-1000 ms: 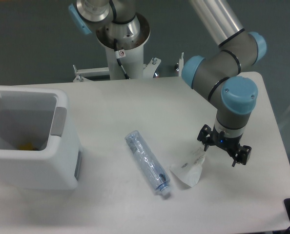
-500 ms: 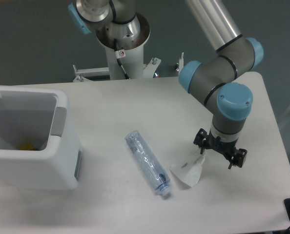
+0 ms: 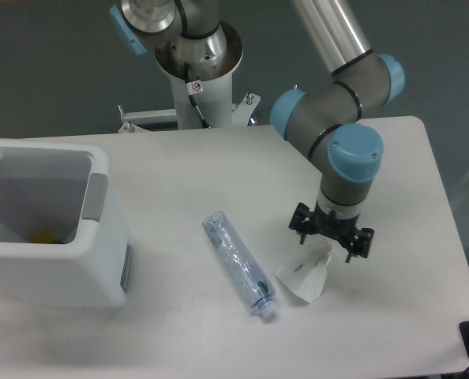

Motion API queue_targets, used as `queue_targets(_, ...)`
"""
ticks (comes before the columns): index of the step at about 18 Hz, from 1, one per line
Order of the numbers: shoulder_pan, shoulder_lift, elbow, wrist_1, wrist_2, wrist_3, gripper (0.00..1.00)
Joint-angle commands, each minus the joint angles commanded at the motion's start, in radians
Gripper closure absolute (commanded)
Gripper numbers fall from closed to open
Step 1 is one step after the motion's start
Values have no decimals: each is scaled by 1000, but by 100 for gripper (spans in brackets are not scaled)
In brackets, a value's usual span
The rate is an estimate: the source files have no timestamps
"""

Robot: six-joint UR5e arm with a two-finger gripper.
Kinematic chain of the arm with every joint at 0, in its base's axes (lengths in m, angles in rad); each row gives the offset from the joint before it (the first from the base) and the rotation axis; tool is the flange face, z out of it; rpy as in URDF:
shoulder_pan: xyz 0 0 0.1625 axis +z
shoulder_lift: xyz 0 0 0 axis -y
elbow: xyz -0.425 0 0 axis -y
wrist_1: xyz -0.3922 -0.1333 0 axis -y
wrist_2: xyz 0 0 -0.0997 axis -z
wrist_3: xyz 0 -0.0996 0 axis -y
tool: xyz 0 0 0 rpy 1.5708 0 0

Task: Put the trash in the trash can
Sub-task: 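Lower the open gripper over the crumpled white tissue, then close the gripper on the white tissue and lift it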

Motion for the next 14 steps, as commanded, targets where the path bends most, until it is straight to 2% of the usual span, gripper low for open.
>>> queue_targets(2,0,-40,14,44,0,3,0)
queue_targets(3,0,-55,29,45,2,5,2)
queue_targets(4,0,-60,29,46,2,5,14)
queue_targets(6,2,-69,35,46,-6,3,48)
queue_targets(7,3,-72,37,46,-21,6,58)
queue_targets(8,3,-74,35,46,-37,8,61)
queue_targets(9,5,-74,37,46,-47,9,72)
queue_targets(10,8,-74,38,46,-51,8,89)
queue_targets(11,9,-74,38,46,-52,8,100)
queue_targets(14,12,-74,41,46,-54,9,100)
